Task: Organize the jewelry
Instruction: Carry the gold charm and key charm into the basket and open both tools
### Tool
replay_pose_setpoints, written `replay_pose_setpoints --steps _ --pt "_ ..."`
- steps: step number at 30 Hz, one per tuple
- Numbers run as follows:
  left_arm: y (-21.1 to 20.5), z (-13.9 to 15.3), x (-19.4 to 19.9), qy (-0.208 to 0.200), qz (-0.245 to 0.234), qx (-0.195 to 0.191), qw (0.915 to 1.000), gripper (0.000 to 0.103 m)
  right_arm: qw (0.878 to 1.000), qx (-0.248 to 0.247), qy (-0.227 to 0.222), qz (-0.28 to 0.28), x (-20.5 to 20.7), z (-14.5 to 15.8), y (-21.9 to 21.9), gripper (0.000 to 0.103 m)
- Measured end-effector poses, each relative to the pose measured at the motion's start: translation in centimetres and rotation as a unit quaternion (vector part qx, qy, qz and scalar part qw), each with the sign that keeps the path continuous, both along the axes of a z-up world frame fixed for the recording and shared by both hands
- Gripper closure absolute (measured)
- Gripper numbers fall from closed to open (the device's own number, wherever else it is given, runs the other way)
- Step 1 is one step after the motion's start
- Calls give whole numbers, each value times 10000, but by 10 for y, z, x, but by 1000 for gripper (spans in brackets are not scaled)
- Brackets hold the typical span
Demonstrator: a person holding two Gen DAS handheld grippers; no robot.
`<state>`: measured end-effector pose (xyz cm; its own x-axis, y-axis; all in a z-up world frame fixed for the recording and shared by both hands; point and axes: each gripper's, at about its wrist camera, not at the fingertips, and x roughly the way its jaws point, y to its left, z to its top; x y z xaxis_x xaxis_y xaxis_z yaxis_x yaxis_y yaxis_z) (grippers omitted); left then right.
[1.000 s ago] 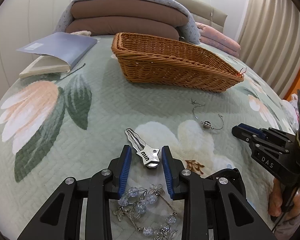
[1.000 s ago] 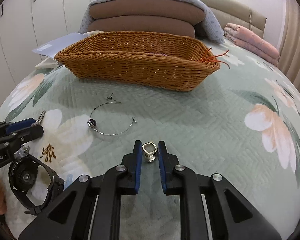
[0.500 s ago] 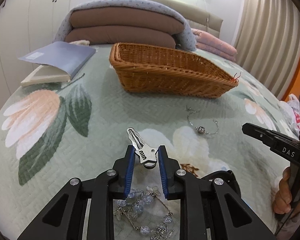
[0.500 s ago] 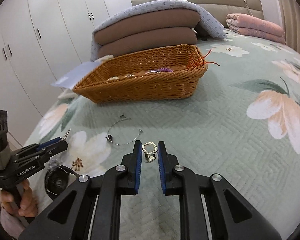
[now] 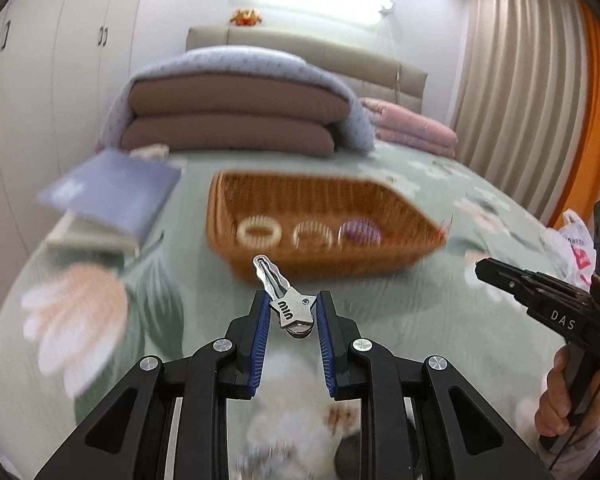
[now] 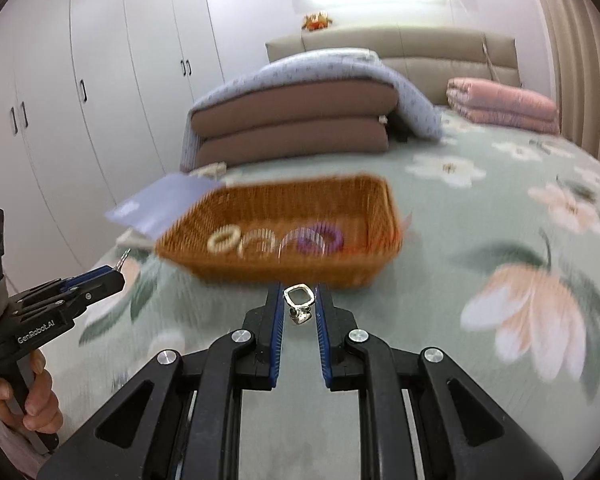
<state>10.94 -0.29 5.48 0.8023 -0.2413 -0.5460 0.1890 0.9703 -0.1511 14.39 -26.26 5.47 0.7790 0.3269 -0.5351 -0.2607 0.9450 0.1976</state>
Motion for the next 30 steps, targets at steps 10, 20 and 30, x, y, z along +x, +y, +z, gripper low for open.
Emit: replay_pose_setpoints --steps 10,20,30 --pt "-37 31 98 -159 -415 -23 9990 79 9995 251 -26 -208 99 9 3 85" --pt "-42 -21 138 276 -498 -38 9984 79 9987 256 385 -225 125 -35 -5 85" --pt "-42 -26 137 257 -402 3 9989 78 9971 340 606 -314 133 -46 -12 84"
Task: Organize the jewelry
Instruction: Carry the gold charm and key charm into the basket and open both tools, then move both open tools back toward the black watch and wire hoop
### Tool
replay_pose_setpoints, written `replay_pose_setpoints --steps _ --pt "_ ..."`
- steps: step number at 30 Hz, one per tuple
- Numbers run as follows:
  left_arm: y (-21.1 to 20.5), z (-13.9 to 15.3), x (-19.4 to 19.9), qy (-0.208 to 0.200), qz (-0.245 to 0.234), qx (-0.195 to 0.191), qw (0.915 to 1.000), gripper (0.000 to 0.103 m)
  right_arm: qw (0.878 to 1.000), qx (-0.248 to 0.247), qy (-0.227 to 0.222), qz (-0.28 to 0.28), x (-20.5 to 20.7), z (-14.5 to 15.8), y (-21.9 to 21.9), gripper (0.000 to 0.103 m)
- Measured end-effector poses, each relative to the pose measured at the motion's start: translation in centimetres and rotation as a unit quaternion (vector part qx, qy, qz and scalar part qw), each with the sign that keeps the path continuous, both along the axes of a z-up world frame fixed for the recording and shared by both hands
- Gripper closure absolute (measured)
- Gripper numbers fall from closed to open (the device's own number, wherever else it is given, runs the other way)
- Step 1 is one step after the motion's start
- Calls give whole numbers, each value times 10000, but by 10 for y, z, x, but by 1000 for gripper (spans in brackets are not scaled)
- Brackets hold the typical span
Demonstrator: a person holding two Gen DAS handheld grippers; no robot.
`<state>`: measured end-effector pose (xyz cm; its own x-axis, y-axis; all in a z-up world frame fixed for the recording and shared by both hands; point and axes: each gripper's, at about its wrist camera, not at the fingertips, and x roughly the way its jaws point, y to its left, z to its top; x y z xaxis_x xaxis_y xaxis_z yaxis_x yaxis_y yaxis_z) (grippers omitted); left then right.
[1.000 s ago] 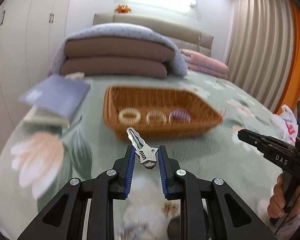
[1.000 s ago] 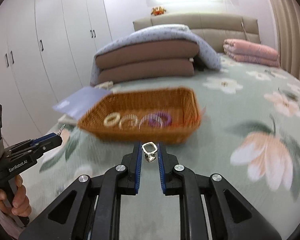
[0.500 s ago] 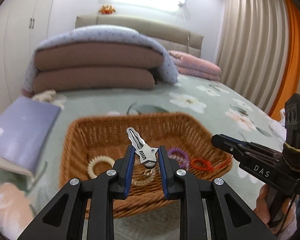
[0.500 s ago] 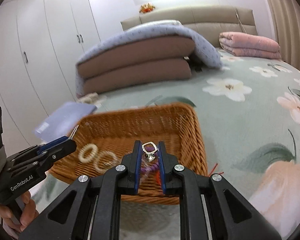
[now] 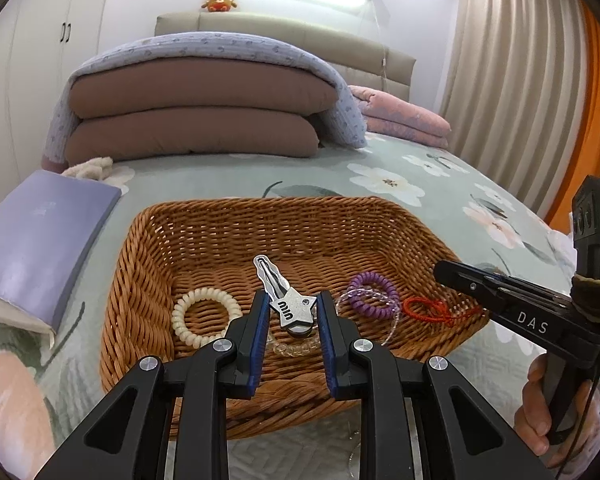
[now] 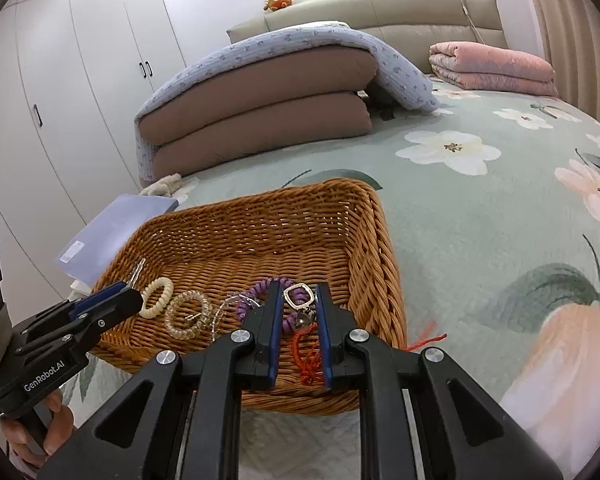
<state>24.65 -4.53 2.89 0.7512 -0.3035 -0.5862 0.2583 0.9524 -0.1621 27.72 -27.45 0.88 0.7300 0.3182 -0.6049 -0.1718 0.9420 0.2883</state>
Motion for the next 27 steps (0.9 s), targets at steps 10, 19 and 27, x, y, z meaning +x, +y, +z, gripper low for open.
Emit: replay_pose_setpoints --steps 10,19,27 --pt "6 5 -8 -179 -26 -204 9996 49 9998 178 -51 -2 -4 1 -6 84" --pt "12 11 -15 -334 71 -318 9989 49 9992 -112 -386 -9 -21 10 3 83" --pt "26 33 -55 -593 118 -612 9963 49 9945 -214 -976 306 -76 34 18 78"
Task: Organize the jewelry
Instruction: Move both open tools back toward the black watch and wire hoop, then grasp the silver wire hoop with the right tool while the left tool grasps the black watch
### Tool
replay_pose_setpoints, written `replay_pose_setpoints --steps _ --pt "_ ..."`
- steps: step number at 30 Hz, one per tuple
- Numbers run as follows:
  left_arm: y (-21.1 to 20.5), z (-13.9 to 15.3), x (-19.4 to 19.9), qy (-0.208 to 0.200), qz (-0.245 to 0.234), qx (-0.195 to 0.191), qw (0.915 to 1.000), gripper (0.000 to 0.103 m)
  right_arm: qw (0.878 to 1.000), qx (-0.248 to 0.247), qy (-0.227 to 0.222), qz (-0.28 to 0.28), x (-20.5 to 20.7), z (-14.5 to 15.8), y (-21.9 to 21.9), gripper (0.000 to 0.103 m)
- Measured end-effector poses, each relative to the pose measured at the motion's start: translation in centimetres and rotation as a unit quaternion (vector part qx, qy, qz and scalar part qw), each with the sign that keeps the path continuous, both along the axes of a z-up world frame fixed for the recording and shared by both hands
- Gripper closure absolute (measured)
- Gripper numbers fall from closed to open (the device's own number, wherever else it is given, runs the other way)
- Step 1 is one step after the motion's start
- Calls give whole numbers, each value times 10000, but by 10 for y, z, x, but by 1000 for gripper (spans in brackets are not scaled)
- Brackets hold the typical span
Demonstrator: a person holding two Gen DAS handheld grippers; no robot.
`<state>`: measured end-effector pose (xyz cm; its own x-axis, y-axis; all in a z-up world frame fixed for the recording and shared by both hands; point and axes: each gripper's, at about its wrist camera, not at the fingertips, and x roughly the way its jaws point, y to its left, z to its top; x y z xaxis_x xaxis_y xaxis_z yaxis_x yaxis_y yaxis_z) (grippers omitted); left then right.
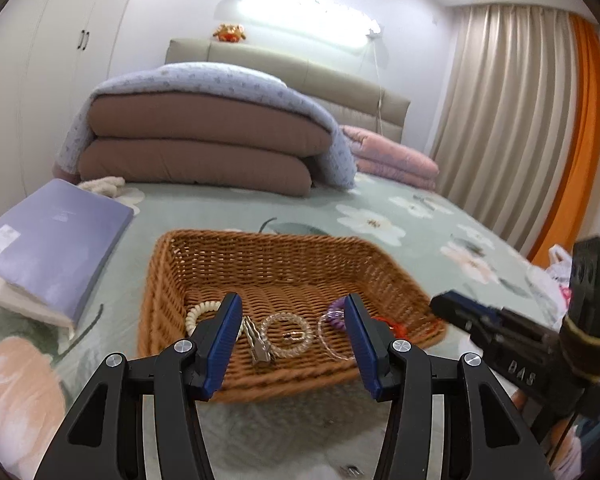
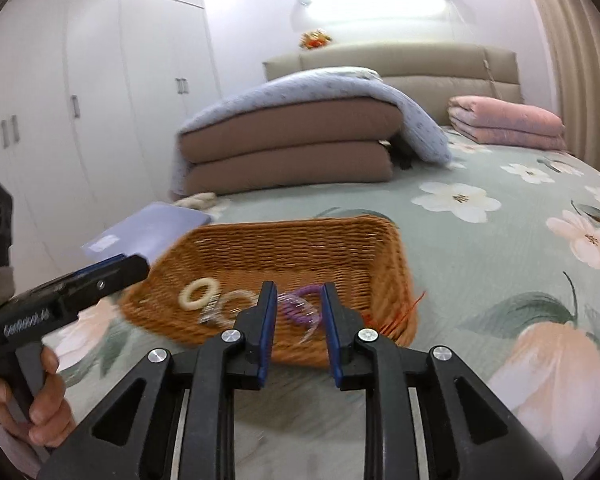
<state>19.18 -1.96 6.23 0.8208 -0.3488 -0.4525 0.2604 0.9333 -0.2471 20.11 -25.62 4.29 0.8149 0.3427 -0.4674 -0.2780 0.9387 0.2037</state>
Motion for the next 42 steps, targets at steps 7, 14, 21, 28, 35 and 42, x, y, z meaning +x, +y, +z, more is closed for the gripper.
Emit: replay_pose_setpoints --steps 7,14,21,28,35,42 --pt "31 -7 -74 85 227 -266 9994 49 9992 80 204 349 -51 -19 11 77" --pt "58 -47 -141 505 645 -113 9966 49 9959 -27 503 757 -57 -43 25 77" --pt "70 -84 -171 937 667 -22 9934 49 9917 54 811 1000 -49 -56 29 77" --pt "53 -87 -180 871 421 282 9949 49 9870 -223 864 1340 -49 -60 46 77" --pt "31 -79 -186 679 127 375 9969 49 9833 -383 973 1491 -46 -66 56 77" --pt "9 -74 -173 771 -197 120 9968 49 9804 -500 1008 1619 -47 -69 62 78"
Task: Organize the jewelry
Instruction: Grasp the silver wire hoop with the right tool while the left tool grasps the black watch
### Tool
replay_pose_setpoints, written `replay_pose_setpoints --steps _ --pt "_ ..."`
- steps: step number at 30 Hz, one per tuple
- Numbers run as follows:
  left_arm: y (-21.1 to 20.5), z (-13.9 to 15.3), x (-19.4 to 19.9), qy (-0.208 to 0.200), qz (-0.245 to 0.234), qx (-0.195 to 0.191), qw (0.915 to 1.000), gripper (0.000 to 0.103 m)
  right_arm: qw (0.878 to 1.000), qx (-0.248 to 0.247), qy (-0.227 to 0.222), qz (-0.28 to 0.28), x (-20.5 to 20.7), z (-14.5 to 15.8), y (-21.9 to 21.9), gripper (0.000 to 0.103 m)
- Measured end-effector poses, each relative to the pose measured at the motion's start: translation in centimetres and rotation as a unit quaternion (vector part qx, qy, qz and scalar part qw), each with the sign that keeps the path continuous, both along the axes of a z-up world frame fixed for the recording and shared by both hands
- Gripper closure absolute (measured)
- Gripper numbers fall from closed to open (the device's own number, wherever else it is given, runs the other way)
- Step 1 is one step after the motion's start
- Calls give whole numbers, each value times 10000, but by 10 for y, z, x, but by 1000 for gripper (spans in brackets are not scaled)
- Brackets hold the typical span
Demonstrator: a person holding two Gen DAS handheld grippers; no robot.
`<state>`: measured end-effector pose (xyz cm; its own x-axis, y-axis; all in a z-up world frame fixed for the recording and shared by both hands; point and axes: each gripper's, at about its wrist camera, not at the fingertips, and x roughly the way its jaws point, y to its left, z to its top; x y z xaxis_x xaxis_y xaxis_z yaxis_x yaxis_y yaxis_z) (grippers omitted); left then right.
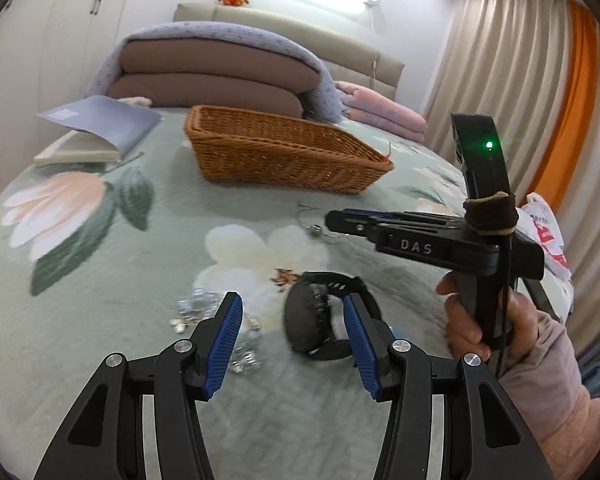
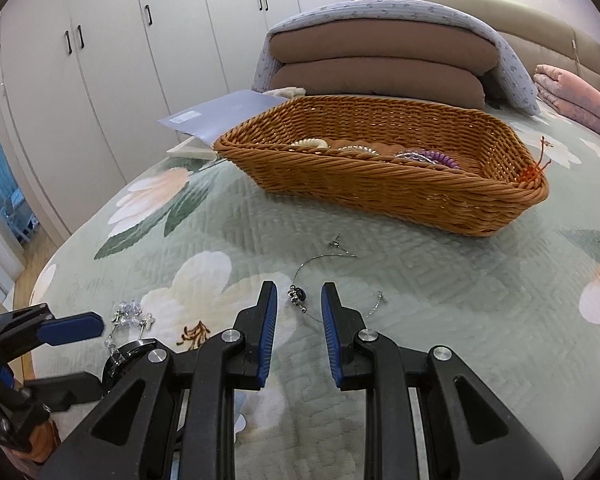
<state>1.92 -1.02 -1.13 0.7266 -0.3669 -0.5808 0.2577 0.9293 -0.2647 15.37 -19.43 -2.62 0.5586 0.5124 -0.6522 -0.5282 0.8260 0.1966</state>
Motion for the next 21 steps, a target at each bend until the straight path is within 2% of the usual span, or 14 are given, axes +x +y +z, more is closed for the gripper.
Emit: replay_pose_setpoints --steps 7,9,11,13,16,21 --pt "-20 -1 13 169 -26 120 9998 49 9996 -109 97 227 3 -4 9 78" --pt "-23 -3 16 210 4 170 9996 53 9994 -231 127 231 5 -7 13 78" --pt "-23 -7 21 334 42 197 9992 66 9990 -356 164 234 8 -9 18 78" --pt "-22 -14 27 527 66 169 9984 73 9986 -470 156 192 10 -10 20 78" --pt "-19 -18 30 648 63 68 9979 73 9979 -608 162 163 11 -12 24 78" --pt "-23 -19 32 667 80 169 9976 73 9955 -901 202 229 20 -15 36 78"
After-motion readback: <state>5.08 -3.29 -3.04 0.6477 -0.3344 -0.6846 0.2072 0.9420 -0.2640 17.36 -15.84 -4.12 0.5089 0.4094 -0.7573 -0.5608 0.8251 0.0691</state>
